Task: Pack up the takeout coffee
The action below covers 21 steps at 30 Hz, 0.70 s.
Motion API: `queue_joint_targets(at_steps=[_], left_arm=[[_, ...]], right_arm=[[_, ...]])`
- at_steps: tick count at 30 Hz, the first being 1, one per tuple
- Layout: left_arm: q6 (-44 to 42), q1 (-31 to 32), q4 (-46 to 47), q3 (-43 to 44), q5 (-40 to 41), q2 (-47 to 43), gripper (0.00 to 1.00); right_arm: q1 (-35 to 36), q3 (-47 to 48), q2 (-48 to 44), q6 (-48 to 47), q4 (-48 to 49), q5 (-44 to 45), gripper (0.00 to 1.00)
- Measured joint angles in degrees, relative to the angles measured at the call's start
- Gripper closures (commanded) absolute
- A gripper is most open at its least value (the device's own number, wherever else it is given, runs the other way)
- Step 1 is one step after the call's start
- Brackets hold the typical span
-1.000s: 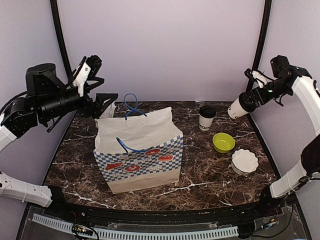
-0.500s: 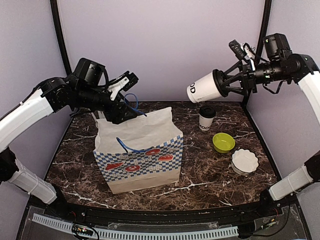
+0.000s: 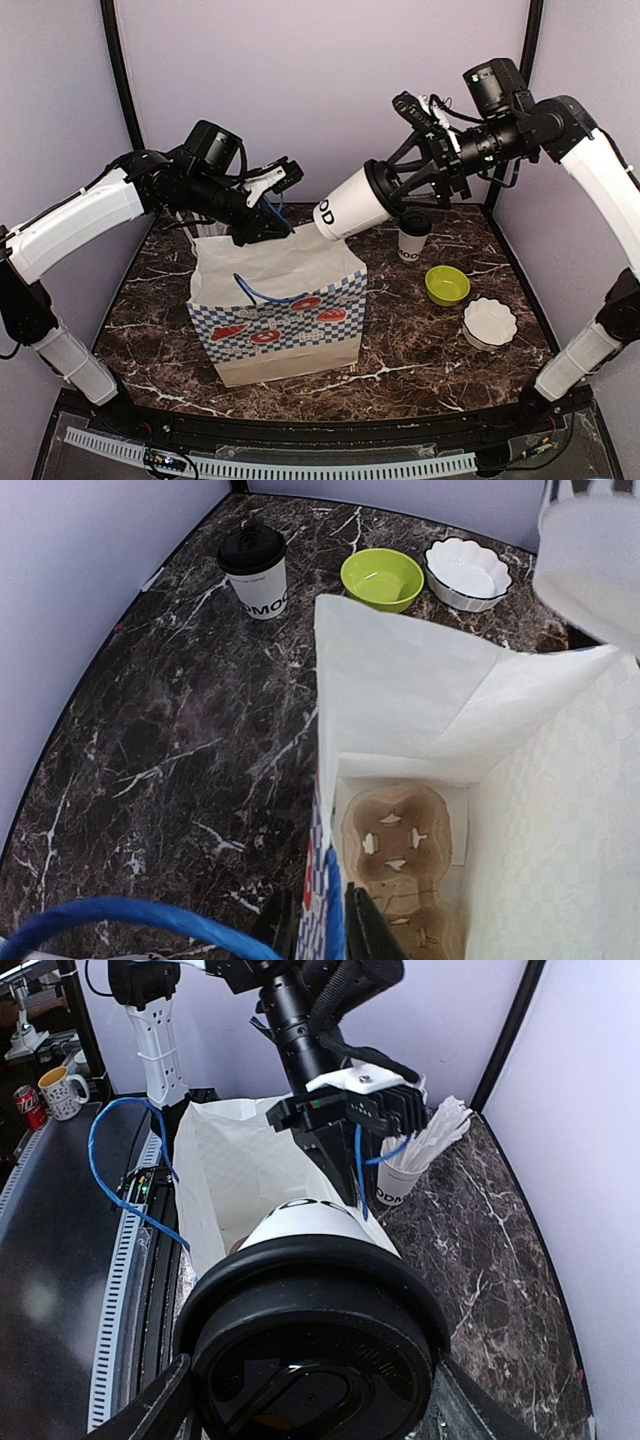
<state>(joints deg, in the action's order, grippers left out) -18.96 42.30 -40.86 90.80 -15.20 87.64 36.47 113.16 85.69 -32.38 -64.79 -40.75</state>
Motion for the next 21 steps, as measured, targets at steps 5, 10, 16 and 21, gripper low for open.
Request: queue_joint_targets(at_steps=[5, 10, 16, 21], left_arm=[[-0.26, -0.02, -0.02, 1.9, -4.68, 1.01, 0.97], [0.52, -0.02, 0.09, 2.19, -7.54, 1.31, 1.0], [1.68, -0.02, 1.88, 3.06, -10.05, 2.25, 1.0], [2.32, -0.02, 2.99, 6.67, -11.17, 4.55, 1.0]], right_arm=[[6.97, 5.64, 5.09, -0.76, 0.26, 5.46, 0.42], [12.2, 6.97, 8.39, -2.93, 0.24, 11.13, 0.42], [14.6, 5.84, 8.87, -5.35, 0.0, 16.68, 0.42], [15.91, 3.56, 8.83, -7.78, -0.09, 21.09, 0.42]])
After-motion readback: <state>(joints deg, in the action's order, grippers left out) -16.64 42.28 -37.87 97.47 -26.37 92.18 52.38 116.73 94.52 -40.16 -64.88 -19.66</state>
